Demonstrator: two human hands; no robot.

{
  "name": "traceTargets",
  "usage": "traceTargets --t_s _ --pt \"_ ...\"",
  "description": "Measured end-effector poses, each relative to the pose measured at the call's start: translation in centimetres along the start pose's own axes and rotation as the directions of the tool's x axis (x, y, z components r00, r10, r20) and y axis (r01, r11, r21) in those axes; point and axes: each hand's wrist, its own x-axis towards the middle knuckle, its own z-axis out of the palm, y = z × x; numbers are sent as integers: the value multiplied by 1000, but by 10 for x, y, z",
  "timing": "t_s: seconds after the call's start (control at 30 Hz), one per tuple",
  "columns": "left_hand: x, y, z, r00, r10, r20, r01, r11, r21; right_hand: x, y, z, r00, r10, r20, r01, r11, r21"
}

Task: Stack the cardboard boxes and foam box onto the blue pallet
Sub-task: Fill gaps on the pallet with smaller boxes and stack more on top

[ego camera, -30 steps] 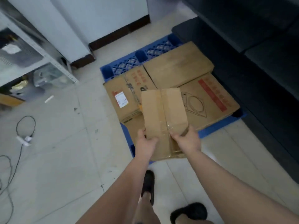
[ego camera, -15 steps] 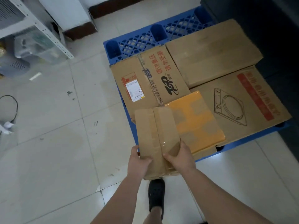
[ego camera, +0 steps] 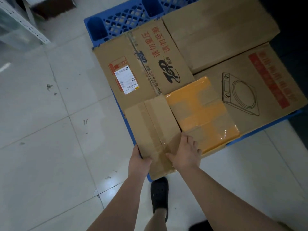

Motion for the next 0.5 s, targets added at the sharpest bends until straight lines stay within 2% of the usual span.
traceTargets --t_s 0.07,0.13,0.2,0.23,0.37,0.5 --pt "-6 10 2 999 -13 -33 13 1000 17 -2 6 -6 1000 2 4 -3 999 39" --pt "-13 24 5 986 0 -165 18 994 107 -1 14 -17 1000 17 -1 -17 992 127" --pt "-22 40 12 953 87 -291 -26 978 207 0 27 -30 1000 8 -22 -3 979 202" --pt "-27 48 18 946 143 -291 -71 967 244 0 37 -37 999 6 -46 5 974 228" --pt "-51 82 66 958 276 -73 -231 900 369 -3 98 -67 994 67 -92 -34 945 324" --pt "-95 116 157 922 328 206 -387 769 509 -18 202 -88 968 235 -87 -170 871 461"
